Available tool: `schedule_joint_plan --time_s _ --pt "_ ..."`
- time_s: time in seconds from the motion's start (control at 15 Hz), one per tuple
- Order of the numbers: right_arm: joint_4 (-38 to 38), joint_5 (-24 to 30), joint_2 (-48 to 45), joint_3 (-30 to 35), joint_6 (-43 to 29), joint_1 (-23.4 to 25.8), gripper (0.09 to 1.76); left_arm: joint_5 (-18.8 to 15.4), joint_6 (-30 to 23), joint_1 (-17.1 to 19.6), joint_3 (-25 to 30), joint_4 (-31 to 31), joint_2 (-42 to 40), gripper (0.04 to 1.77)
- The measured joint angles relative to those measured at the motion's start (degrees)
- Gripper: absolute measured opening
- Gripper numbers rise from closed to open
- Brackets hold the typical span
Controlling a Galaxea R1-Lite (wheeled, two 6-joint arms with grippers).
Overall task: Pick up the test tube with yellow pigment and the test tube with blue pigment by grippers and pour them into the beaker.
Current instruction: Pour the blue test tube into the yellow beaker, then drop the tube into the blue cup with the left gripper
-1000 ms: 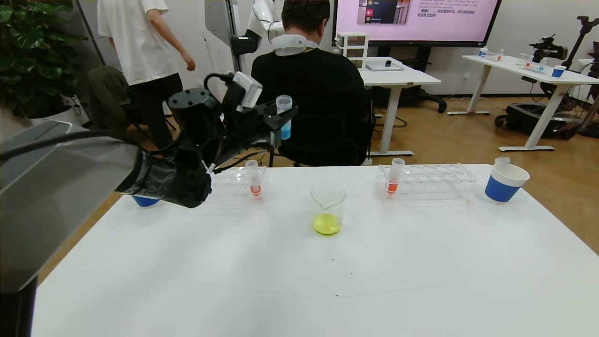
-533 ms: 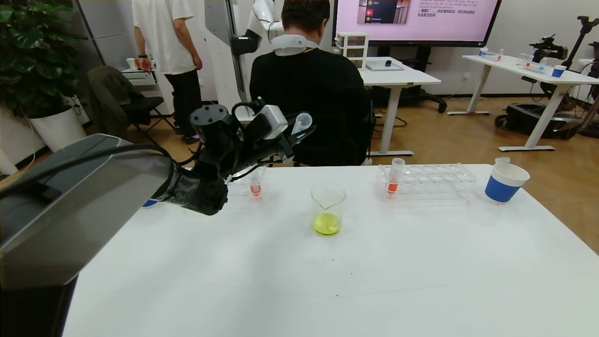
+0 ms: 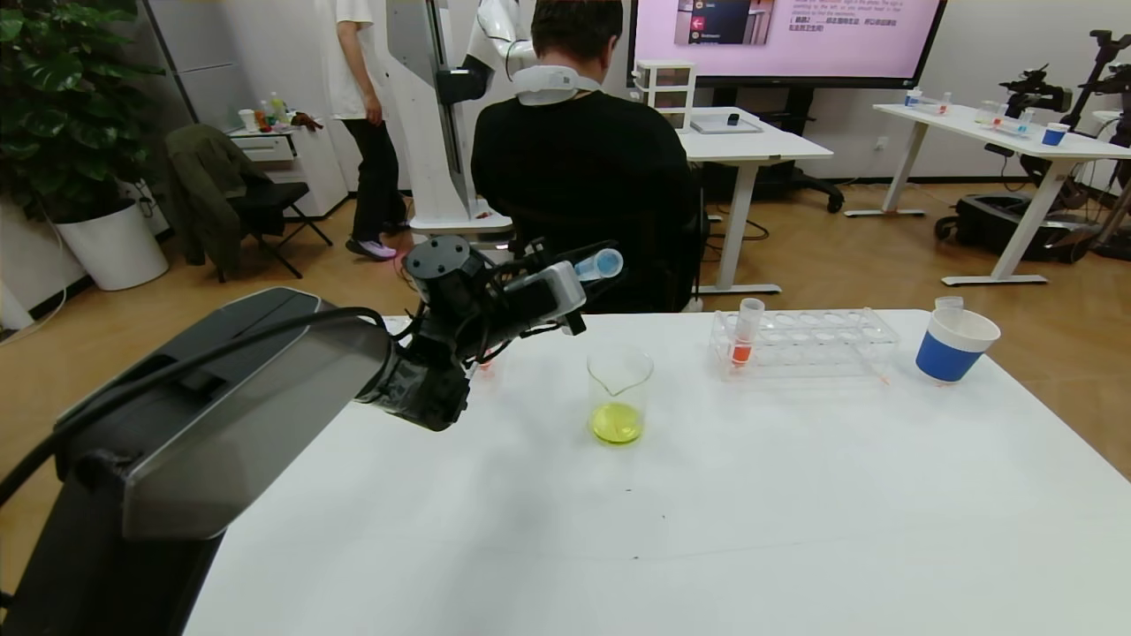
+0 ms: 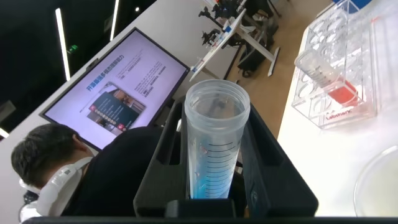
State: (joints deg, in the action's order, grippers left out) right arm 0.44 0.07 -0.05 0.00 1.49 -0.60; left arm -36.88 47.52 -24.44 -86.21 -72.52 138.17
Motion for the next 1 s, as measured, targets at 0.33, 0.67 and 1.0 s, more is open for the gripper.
schedule_joint_plan --time_s 0.33,0.67,1.0 --pt "0.0 0.0 0.0 0.0 -0.01 0.0 1.74 -4.44 9.45 -0.26 2.56 -0.88 0.83 0.5" --pt "0.0 -0.02 0.0 0.0 0.0 0.0 1.74 -6.17 17.44 0.57 3.13 -0.4 1.11 0.5" --pt "0.0 -0.02 0.0 0.0 -0.01 0.0 1.74 -8.55 23.87 1.05 3.02 -0.33 2.13 0.5"
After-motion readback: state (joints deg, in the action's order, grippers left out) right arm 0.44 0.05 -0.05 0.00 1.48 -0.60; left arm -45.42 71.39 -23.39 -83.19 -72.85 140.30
